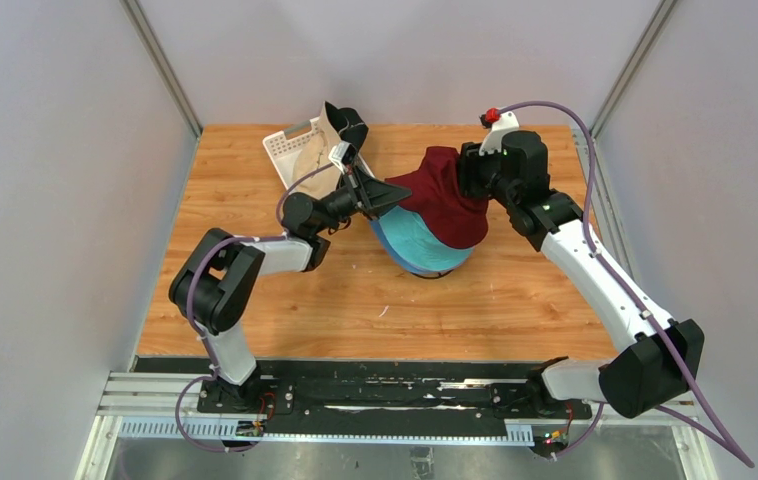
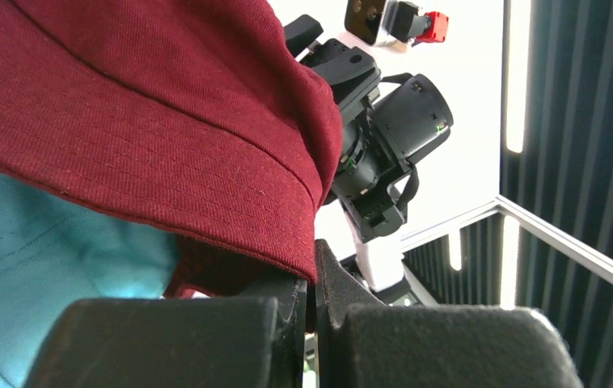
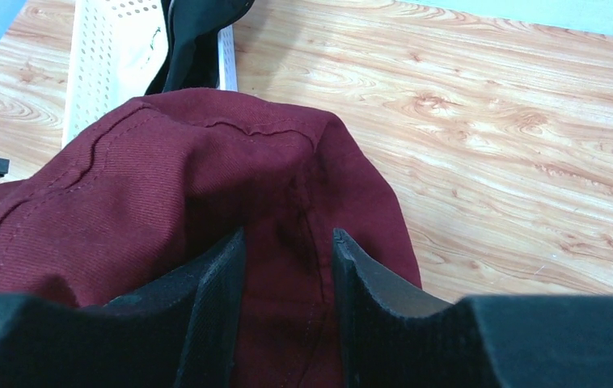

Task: Stack the hats
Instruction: Stack the hat on the hat.

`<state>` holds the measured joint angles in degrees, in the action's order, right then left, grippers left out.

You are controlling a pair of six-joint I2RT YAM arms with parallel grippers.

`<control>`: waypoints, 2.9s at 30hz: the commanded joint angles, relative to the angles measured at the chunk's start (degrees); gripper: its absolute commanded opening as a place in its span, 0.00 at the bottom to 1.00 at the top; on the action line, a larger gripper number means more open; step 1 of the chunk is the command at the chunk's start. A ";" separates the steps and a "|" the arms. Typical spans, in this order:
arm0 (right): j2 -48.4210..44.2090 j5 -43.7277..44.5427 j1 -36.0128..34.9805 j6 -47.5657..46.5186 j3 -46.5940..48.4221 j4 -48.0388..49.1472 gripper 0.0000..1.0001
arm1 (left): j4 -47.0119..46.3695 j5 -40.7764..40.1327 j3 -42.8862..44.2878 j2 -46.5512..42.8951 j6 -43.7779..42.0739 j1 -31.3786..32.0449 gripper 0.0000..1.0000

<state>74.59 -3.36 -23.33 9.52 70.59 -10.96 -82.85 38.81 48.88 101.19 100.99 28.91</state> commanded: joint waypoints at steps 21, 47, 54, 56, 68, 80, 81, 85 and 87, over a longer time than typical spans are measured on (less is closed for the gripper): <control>-1.28 3.52 -1.10 -1.90 0.65 0.51 0.43 | -1.17 11.91 -5.25 4.71 -2.66 -6.13 0.02; -11.72 -3.50 10.45 4.32 -11.78 1.47 0.45 | 55.12 7.45 13.51 2.64 -42.11 -10.45 0.04; -12.79 -20.16 19.20 11.91 -19.26 8.56 0.45 | 56.04 7.83 18.23 7.82 -41.99 -10.45 0.04; -12.76 -24.67 20.85 14.90 -22.09 12.54 0.46 | 56.29 7.62 19.42 8.85 -41.94 -10.53 0.04; -6.48 -42.24 28.12 33.88 -32.08 36.62 0.47 | 56.30 7.79 21.20 9.99 -42.08 -10.63 0.04; 4.00 -53.89 32.40 50.52 -35.91 60.86 0.49 | 56.27 8.14 22.39 10.70 -41.75 -10.71 0.04; 4.58 -54.26 32.43 52.14 -36.30 63.31 0.49 | 56.30 8.21 22.47 10.77 -41.77 -10.73 0.04; 8.79 -55.92 32.43 59.46 -37.52 73.51 0.49 | 56.31 8.10 22.27 10.87 -41.87 -10.71 0.04; 11.55 -56.21 32.47 63.95 -38.62 81.25 0.49 | 56.31 8.10 22.16 10.79 -42.00 -10.71 0.04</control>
<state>81.76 -56.45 8.40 63.55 34.02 53.74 -27.68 48.29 70.19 110.54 60.40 18.76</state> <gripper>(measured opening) 0.489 0.039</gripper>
